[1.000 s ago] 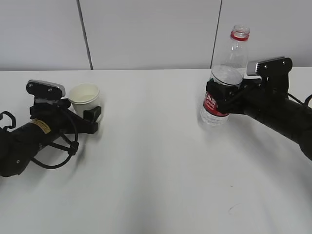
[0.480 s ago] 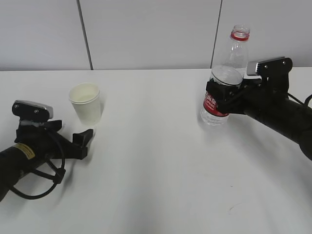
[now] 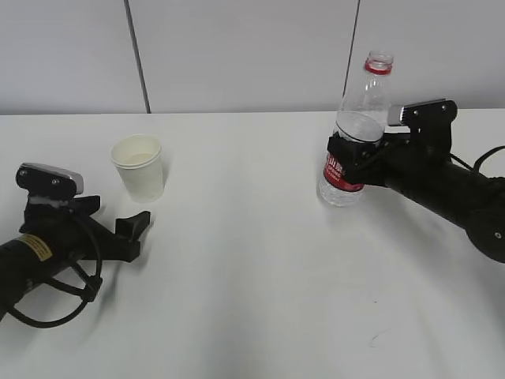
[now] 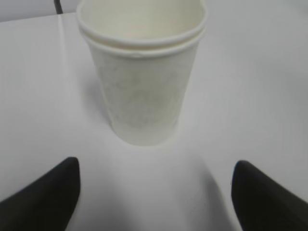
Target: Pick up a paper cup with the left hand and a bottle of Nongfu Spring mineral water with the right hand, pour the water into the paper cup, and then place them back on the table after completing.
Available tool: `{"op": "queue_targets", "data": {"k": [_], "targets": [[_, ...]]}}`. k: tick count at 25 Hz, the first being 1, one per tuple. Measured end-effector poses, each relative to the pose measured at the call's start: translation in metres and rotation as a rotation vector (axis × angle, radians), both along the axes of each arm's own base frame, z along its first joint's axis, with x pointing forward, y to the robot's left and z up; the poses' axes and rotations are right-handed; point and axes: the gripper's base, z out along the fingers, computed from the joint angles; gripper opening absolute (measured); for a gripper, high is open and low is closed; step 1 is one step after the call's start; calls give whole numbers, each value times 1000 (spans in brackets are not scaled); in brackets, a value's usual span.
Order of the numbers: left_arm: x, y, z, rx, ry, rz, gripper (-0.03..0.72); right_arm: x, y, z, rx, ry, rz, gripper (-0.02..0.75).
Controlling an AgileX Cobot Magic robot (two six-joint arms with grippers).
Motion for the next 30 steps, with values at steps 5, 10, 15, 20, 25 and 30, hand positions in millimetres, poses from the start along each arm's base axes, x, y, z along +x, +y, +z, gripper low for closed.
{"op": "queue_targets", "data": {"k": [5,10,15,20,25,30], "targets": [[0,-1,6,-4,-18,-8,587,12,0,-4,-12,32,-9,461],[0,-2,6,-4,-22,-20,587,15,0,-10,-15,56,-14,461],[0,-2,6,-4,-22,-20,587,16,0,-12,-16,60,-14,461],[0,-2,6,-4,-22,-20,587,16,0,-12,-16,62,-15,461],[0,-2,6,-3,-22,-22,586,16,0,-13,-16,64,-15,461],[0,-2,6,-3,-22,-23,586,16,1,-13,-28,68,-1,588]]}}
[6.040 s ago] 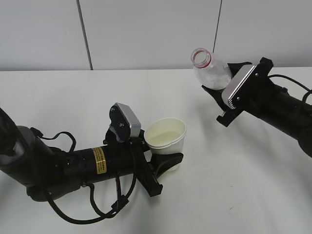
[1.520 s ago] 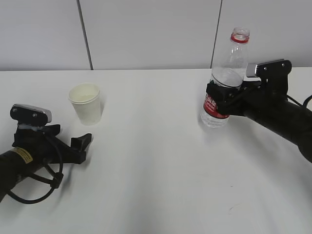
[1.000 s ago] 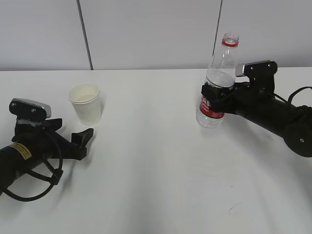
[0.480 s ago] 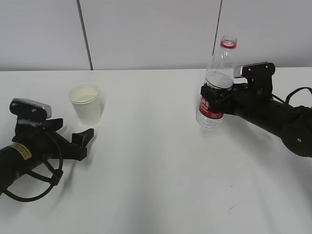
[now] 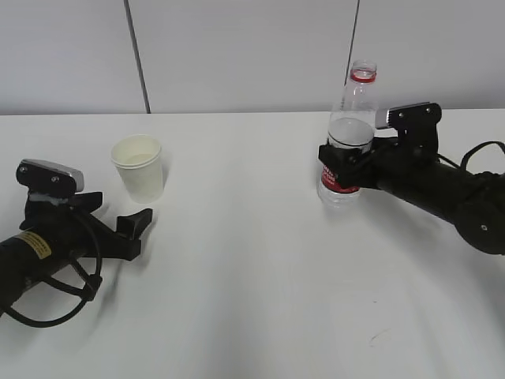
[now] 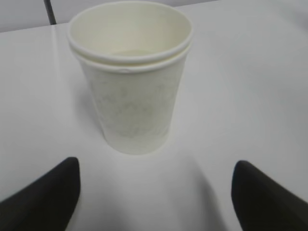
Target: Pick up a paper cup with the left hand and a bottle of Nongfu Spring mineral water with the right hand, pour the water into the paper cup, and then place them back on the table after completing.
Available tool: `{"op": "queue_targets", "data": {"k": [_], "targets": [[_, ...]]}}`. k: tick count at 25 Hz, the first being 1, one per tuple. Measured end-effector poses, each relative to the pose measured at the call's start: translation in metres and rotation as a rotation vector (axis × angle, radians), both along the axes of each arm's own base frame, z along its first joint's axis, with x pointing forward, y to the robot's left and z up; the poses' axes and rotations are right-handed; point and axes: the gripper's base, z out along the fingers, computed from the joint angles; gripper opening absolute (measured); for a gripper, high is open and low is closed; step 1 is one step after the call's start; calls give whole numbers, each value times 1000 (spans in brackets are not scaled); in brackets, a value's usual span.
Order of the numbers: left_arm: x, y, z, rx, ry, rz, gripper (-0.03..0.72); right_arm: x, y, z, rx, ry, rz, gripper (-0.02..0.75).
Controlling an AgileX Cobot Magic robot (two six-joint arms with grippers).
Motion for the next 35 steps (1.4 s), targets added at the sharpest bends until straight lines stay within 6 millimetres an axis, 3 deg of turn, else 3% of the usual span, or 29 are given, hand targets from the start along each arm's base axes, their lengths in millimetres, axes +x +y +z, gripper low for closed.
{"op": "queue_targets", "data": {"k": [4,10,16,30,35], "targets": [[0,0,0,1,0,-5,586,-1,0,-7,-20,41,5,661],[-1,-1,0,2,0,-15,586,-1,1,-7,-25,41,17,666],[-1,-1,0,2,0,-17,586,-14,0,-17,-27,90,17,665],[-2,-1,0,3,4,-22,585,-53,-7,15,-38,114,-17,663],[-8,0,12,-1,-20,-25,575,-65,-12,26,-97,179,-41,662]]}}
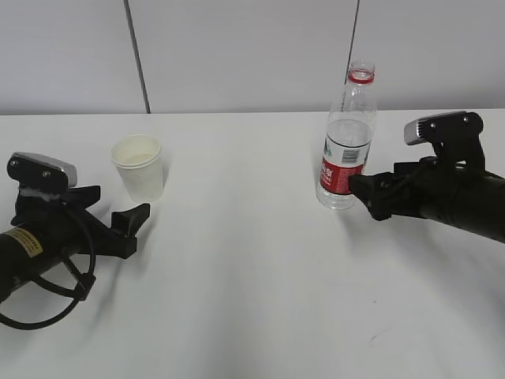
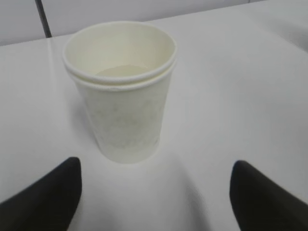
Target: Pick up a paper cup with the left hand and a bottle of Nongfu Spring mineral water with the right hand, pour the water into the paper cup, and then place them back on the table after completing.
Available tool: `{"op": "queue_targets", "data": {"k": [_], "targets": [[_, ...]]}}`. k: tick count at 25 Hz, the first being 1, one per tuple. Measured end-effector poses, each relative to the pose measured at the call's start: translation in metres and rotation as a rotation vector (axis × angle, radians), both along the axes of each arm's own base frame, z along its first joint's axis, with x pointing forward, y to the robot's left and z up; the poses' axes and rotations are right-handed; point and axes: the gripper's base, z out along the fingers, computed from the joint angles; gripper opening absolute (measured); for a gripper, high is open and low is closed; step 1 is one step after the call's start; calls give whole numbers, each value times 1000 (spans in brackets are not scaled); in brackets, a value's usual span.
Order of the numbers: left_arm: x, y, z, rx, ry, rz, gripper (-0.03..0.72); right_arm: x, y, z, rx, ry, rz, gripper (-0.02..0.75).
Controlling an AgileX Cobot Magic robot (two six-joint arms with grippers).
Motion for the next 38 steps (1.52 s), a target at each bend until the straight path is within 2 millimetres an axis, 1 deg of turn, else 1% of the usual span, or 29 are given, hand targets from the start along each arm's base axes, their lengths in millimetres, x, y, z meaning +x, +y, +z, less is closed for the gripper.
{"op": "queue_targets", "data": {"k": [2,5,8,11,15,18,20,21,25,29,32,38], "targets": [[-2,1,8,-4,-19,0,567,-6,-2,4,-25,33,-12,662],[-4,1,27,-8,-63,0,557,-15,-5,10,-35,75,-37,661],[-7,3,39,7,-15,14,554,-22,-8,16,-39,110,-58,647],[-12,7,48,38,86,43,554,-28,-10,20,-31,184,-94,619],[-24,15,62,75,226,103,554,-38,-15,23,-9,300,-168,565],[-36,22,74,82,326,165,554,-43,-18,25,28,363,-234,540],[-45,28,83,96,412,225,554,-46,-20,28,43,386,-267,529],[-51,32,87,113,482,266,554,-48,-21,30,39,387,-271,524],[-67,40,112,124,647,366,541,-51,-20,38,35,374,-257,517],[-77,44,129,147,792,414,493,-53,-17,39,12,375,-202,515],[-81,45,137,183,889,434,470,-53,-16,38,-21,371,-162,515],[-92,47,143,235,1052,457,461,-54,-16,38,-65,368,-130,515]]}}
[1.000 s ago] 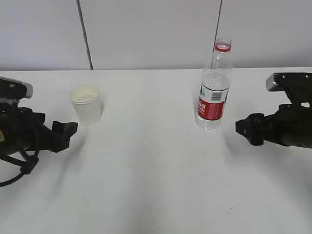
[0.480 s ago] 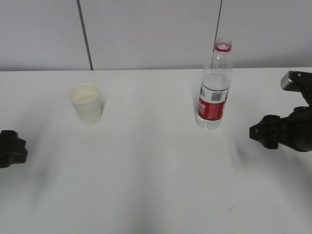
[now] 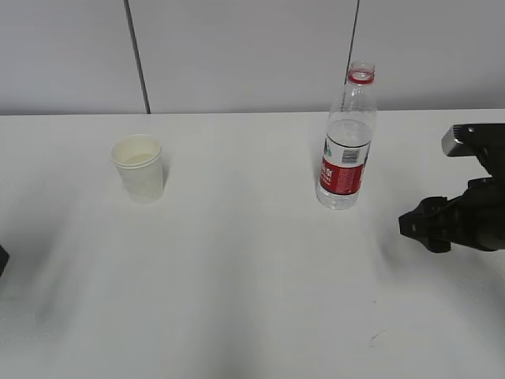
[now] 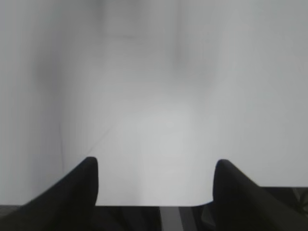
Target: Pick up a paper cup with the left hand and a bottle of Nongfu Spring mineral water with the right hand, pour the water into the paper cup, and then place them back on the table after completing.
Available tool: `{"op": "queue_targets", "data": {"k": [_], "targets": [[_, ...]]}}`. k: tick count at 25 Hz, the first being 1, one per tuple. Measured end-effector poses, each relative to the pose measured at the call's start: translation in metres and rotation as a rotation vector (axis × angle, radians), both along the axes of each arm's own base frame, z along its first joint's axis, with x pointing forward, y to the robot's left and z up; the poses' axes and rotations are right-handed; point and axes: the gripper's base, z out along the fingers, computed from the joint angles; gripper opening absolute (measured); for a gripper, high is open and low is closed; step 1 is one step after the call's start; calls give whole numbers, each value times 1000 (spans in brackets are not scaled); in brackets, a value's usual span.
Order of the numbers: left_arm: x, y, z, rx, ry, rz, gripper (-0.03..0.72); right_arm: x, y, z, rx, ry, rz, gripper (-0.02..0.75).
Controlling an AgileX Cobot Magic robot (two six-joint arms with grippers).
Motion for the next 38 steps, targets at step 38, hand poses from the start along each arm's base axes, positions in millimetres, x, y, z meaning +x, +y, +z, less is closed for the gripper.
{"op": "queue_targets", "data": {"k": [38], "targets": [[-175,35,58,-77,-695,-174,437,0,0,0,29,10,-30,514]]}}
